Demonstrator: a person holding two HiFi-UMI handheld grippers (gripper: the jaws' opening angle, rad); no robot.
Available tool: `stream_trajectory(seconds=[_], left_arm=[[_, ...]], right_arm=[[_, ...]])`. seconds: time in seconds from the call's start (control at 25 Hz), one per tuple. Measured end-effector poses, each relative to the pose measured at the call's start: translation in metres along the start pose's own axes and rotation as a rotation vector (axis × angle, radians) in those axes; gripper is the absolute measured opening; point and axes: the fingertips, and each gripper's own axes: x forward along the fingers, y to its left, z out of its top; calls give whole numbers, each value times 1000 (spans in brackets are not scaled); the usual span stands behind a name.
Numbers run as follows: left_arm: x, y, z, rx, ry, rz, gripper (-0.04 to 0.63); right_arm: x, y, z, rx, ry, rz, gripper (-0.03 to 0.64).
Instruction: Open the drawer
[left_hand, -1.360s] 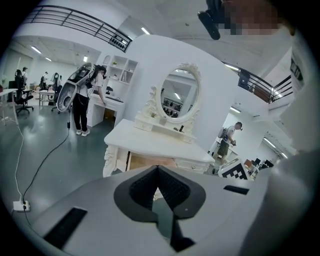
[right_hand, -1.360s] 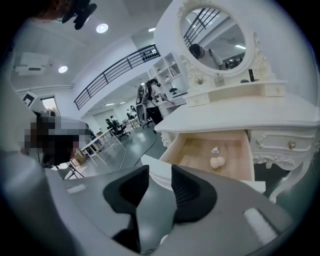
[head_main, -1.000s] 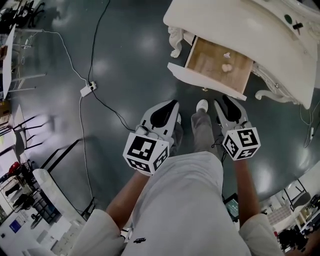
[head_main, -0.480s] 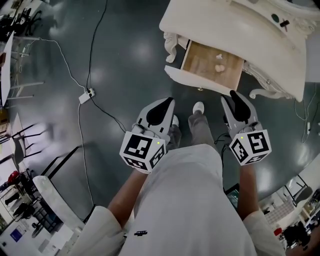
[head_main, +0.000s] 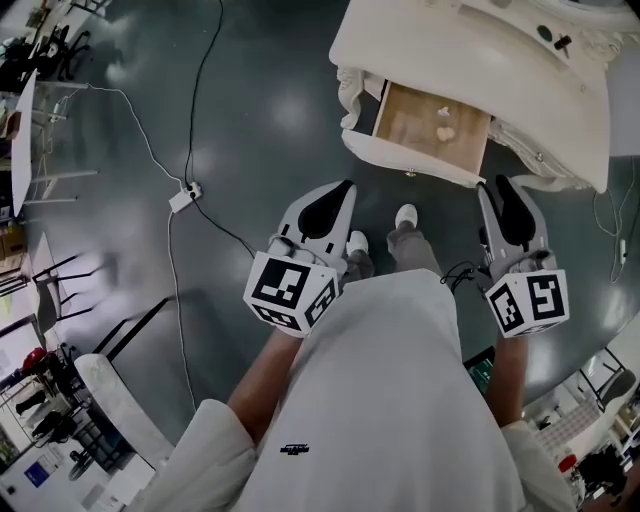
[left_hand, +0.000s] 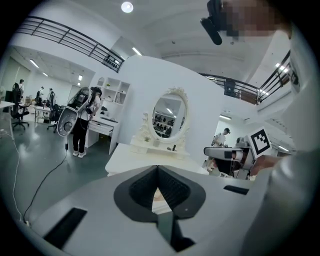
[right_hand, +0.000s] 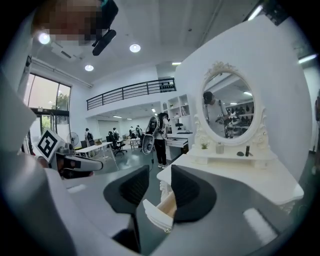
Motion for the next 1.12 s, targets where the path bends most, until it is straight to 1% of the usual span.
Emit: stream_trajectory(seconds=[0.12, 0.28, 0.48, 0.56, 0.76, 1.12], left_arm=[[-11, 4, 4, 12, 0, 0, 9], [-28, 7, 17, 27, -30, 9, 9], [-46, 7, 33, 44, -78, -6, 9], [-49, 6, 35, 43, -87, -8, 9], [-48, -1, 48, 51, -114, -28, 9], [-60, -9, 48, 83, -108, -49, 9]], right_arm=[[-11, 5, 14, -69, -26, -20, 147], [-21, 13, 29, -138, -44, -34, 147], [-29, 26, 42, -88, -95, -51, 146], [-34, 30, 42, -82, -99, -51, 141], [-41, 42, 44, -143, -83, -25, 141], [-58, 51, 50, -156, -122, -57, 130]])
